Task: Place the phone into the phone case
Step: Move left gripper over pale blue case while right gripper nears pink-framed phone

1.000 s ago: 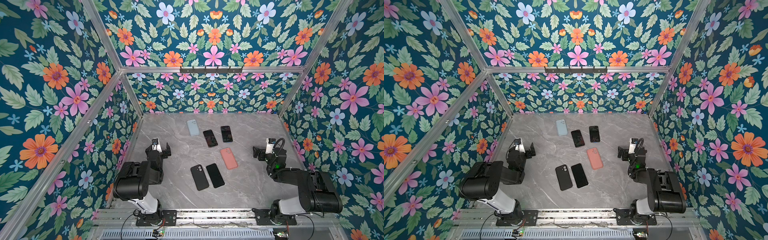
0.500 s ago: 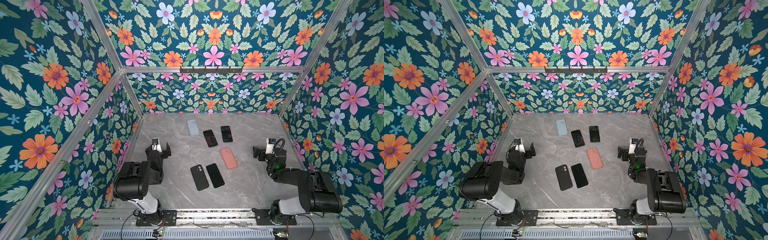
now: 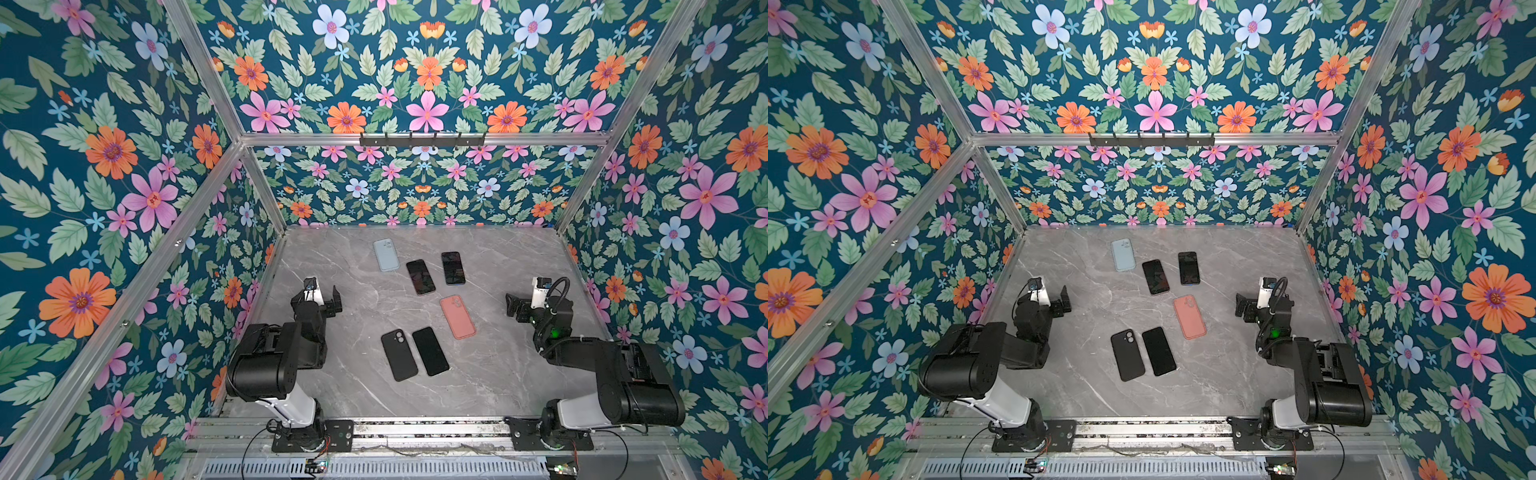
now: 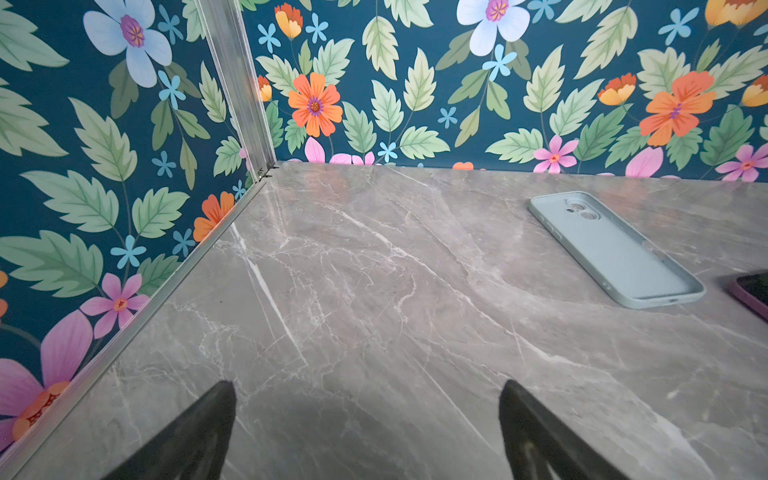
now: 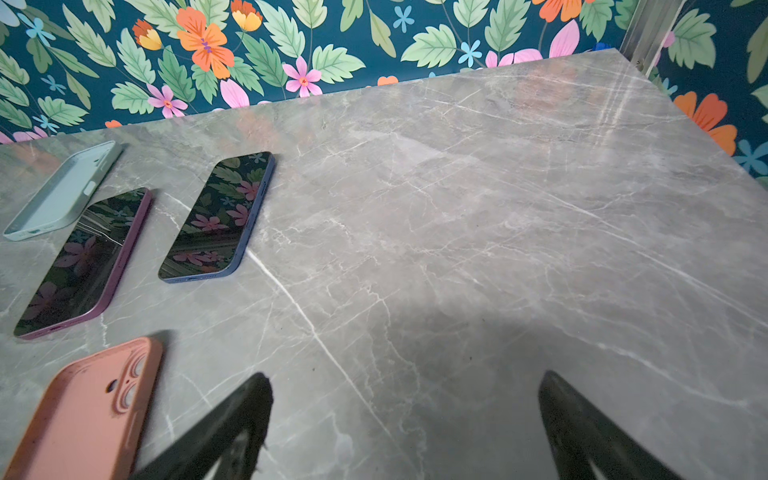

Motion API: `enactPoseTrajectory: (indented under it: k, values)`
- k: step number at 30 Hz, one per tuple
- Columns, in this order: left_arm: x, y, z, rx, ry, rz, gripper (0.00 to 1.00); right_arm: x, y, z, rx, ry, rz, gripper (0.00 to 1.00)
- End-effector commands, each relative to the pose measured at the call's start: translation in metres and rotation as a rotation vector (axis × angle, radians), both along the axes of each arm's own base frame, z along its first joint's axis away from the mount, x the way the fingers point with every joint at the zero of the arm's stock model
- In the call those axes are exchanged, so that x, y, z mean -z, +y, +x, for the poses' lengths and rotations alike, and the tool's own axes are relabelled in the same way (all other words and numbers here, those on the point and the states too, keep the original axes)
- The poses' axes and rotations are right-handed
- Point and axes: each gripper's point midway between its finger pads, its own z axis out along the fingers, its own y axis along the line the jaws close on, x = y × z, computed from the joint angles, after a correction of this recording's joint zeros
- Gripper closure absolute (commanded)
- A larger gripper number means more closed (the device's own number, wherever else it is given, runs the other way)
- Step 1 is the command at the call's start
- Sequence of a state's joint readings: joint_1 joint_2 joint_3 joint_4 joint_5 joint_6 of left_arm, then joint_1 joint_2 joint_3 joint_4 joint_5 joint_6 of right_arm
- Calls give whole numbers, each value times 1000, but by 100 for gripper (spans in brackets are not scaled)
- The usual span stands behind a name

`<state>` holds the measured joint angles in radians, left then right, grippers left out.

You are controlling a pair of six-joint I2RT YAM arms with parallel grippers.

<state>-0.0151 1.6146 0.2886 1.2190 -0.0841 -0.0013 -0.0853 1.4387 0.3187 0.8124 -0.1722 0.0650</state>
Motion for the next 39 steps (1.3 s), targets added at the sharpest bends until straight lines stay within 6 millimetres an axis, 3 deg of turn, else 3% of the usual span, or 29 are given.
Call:
enactPoseTrajectory:
  k: [1, 5, 7, 11, 14, 18, 23, 25, 30, 39]
  values:
    - [-8, 1, 0, -16, -30, 6, 0, -14, -3, 5, 10, -61, -20, 1]
    - [-24, 15, -2, -196, -20, 57, 0, -40, -9, 7, 92, 29, -61, 1]
    - [-35, 13, 3, -235, 14, 96, 0, -56, -8, 7, 140, 64, -18, 1]
    - [-62, -11, 8, -254, 21, 129, 0, -60, 16, 8, 133, 113, 90, 1]
    - [-71, -28, 17, -233, 59, 39, 0, -56, 43, 10, 86, 118, 102, 1]
    - [-58, -49, 38, -201, 206, -99, 0, -59, 81, 14, -4, 153, 50, 1]
    - [-32, -84, 67, -120, 404, -217, 1, -52, 105, 14, -38, 246, 108, 1]
    - [-22, -102, 77, -70, 489, -260, 10, -43, 120, 15, -68, 299, 137, 1]
    - [-2, -137, 95, 32, 636, -346, 17, -24, 158, 25, -141, 378, 82, 1]
    - [30, -166, 116, 79, 809, -418, 35, 2, 211, 45, -253, 482, 39, 1]
